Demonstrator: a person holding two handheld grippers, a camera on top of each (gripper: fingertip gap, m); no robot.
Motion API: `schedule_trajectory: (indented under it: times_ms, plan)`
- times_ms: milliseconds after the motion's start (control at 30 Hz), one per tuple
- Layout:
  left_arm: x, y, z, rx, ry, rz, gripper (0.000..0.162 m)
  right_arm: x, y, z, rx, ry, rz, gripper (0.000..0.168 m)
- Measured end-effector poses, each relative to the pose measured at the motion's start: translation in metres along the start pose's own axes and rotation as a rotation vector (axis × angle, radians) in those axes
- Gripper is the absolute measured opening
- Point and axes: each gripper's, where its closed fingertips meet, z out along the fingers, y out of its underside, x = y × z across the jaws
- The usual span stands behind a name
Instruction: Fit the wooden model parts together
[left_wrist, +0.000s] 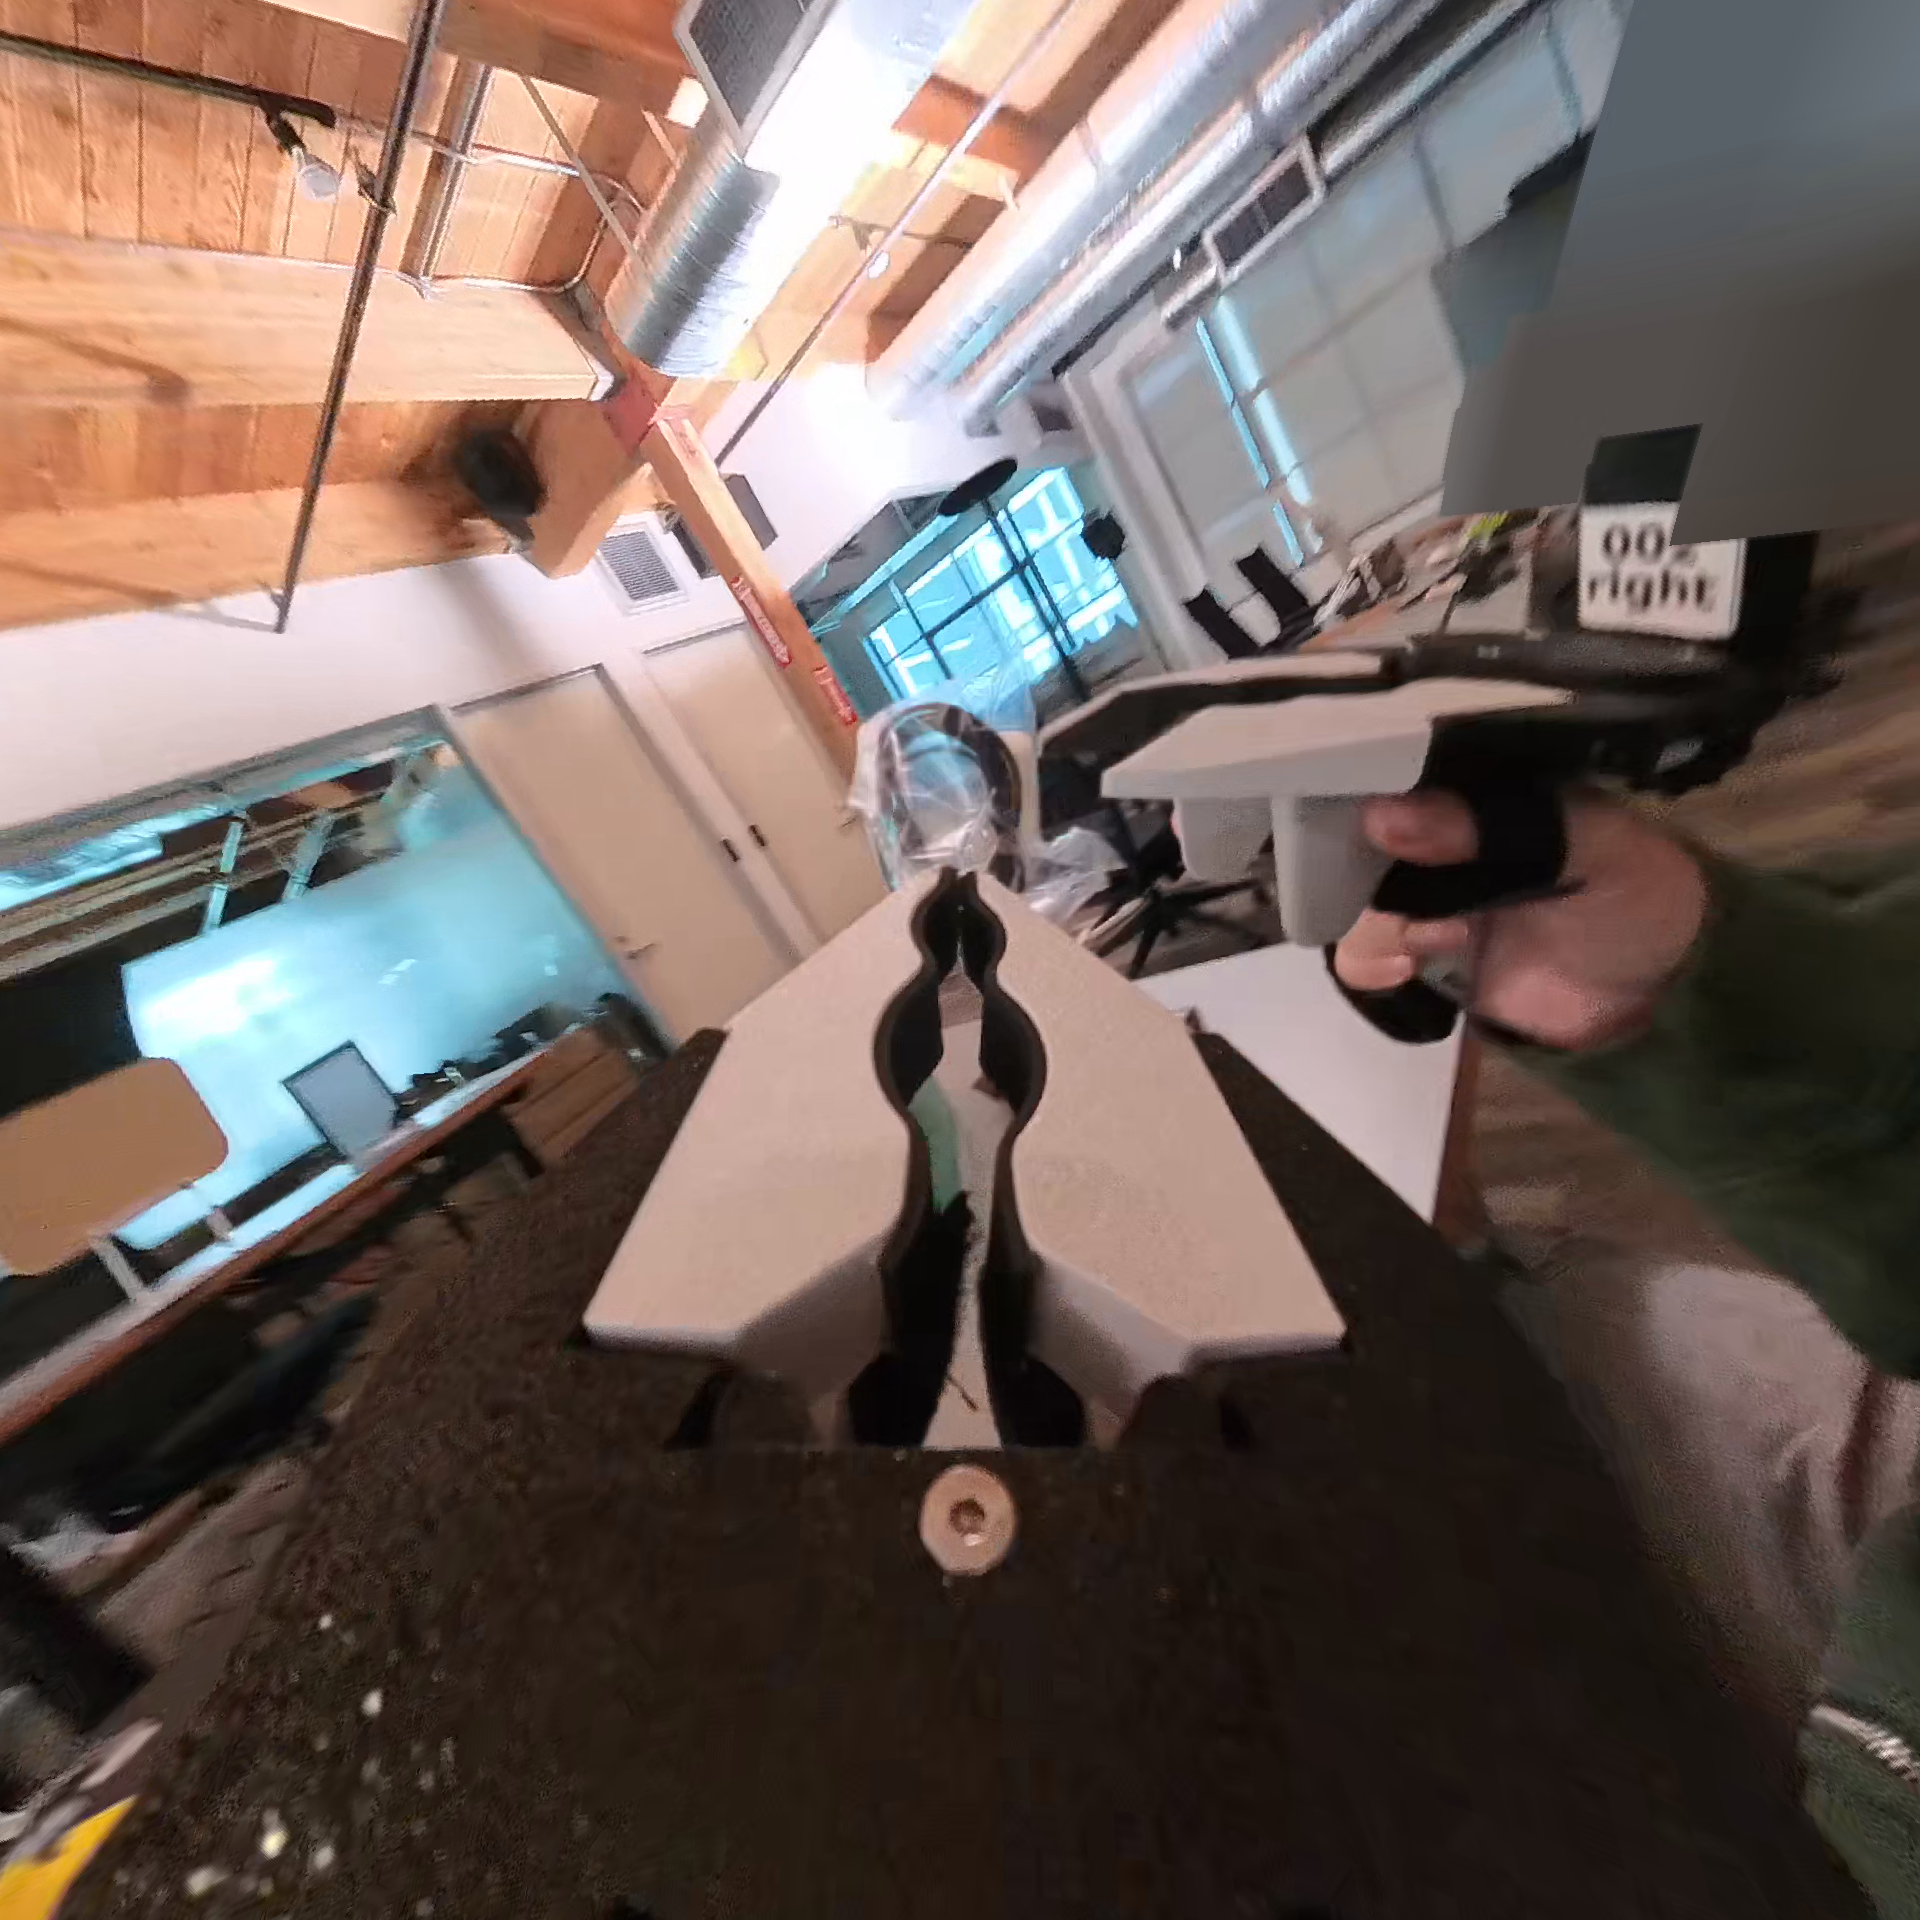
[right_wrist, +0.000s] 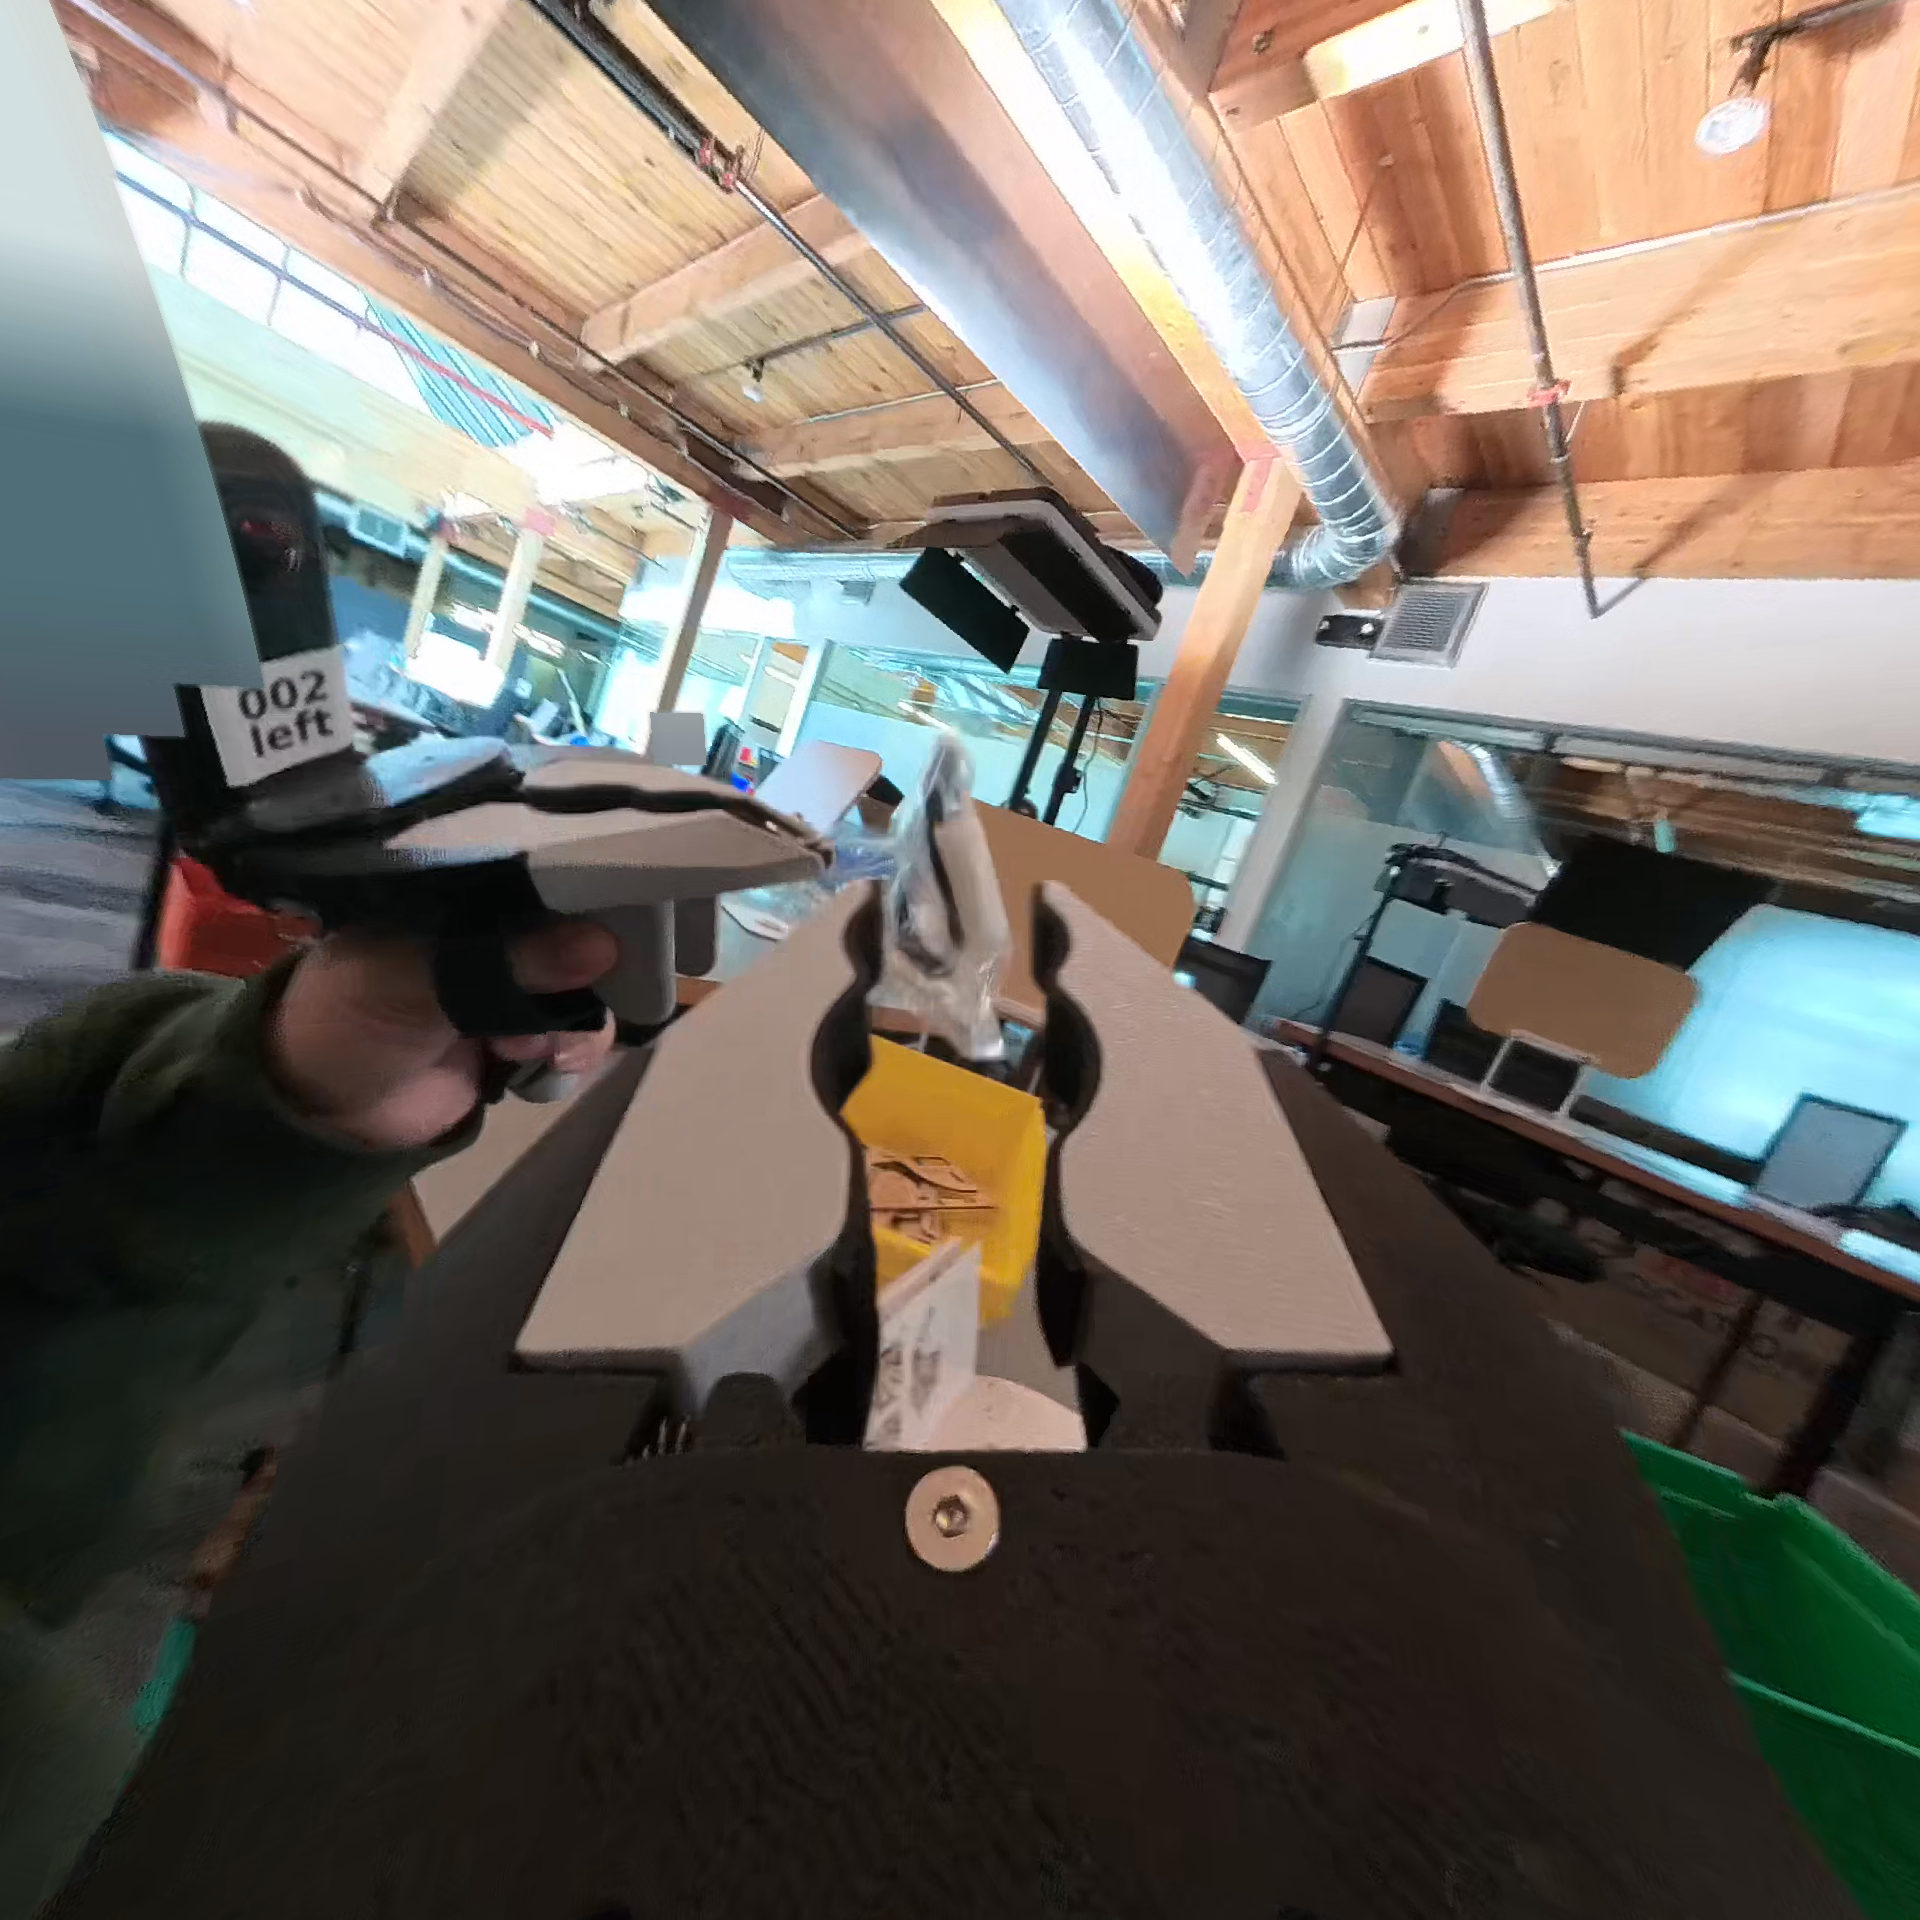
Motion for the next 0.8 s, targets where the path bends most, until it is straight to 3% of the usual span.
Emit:
schedule_trajectory:
  times_ms: [67, 133, 200, 300, 433, 500, 567, 800]
  plan:
    - [0.003, 0.002, 0.001, -0.022, -0.012, 0.069, 0.000, 0.001, 0.001, 0.001, -0.015, -0.025, 0.052, 0.039]
    - [0.008, 0.003, 0.003, -0.031, 0.010, 0.072, 0.000, -0.003, 0.007, 0.002, -0.061, -0.062, 0.092, 0.039]
    - [0.014, 0.002, 0.004, -0.017, 0.046, 0.066, 0.000, -0.006, 0.015, 0.004, -0.114, -0.092, 0.119, 0.034]
    - [0.016, 0.003, 0.005, -0.022, 0.070, 0.060, 0.000, -0.007, 0.018, 0.003, -0.123, -0.107, 0.114, 0.009]
    - [0.013, 0.002, 0.005, -0.021, 0.039, 0.070, 0.000, -0.007, 0.020, 0.005, -0.144, -0.089, 0.077, 0.008]
    - [0.016, 0.001, 0.006, -0.036, 0.031, 0.122, 0.029, -0.008, 0.023, 0.005, -0.169, -0.078, 0.039, 0.008]
    - [0.023, 0.004, 0.009, -0.079, 0.048, 0.169, 0.040, -0.011, 0.026, 0.007, -0.196, -0.079, -0.006, 0.007]
    - [0.020, 0.008, 0.008, -0.135, 0.001, 0.230, 0.008, -0.019, 0.028, 0.009, -0.233, -0.086, -0.102, 0.007]
